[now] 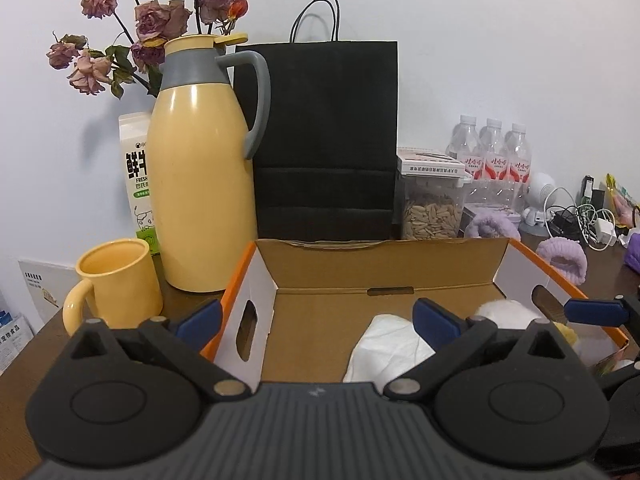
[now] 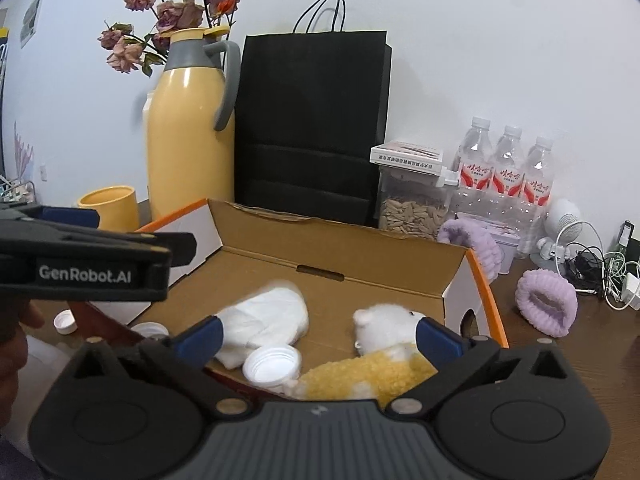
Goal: Organize objects
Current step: 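Lower the tissue into the box with the left tool while the right tool releases the cap there, then reach the right tool to the black braided cable and close on it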
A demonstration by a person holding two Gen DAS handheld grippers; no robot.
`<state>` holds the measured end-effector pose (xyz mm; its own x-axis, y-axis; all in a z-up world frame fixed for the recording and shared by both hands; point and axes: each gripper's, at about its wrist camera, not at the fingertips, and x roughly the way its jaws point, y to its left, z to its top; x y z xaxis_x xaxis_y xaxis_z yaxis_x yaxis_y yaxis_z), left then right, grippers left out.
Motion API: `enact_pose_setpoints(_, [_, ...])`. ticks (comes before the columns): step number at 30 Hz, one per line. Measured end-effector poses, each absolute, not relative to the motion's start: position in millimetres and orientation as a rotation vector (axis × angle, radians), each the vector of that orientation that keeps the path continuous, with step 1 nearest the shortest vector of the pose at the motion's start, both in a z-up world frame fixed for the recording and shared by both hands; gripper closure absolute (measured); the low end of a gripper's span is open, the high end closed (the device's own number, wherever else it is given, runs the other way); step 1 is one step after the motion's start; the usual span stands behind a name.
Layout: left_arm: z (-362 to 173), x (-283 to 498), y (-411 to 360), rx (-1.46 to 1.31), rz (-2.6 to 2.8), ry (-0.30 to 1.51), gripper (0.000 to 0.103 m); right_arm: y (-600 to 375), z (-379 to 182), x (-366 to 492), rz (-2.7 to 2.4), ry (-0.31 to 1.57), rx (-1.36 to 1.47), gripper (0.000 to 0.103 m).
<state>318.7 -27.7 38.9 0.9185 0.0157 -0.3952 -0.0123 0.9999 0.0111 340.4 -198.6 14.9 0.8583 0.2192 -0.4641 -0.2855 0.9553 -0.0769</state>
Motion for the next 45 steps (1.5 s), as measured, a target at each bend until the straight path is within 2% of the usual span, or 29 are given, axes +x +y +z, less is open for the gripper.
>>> enact_pose_setpoints(15, [48.6, 281.9, -20.2, -0.04, -0.003, 0.334, 0.0, -210.7, 32.1, 305.9, 0.23, 0.396, -0.139, 0.0])
enact_pose_setpoints(28, [37.7, 225.7, -5.7, -0.033, -0.023, 0.297, 0.0, -238.1, 17.6, 232.4, 0.168, 0.324, -0.127, 0.0])
enact_pose_setpoints(45, [0.3, 176.8, 28.7, -0.086, -0.031, 0.439, 0.0, -255.6, -16.8, 182.2, 0.102, 0.448, -0.117, 0.0])
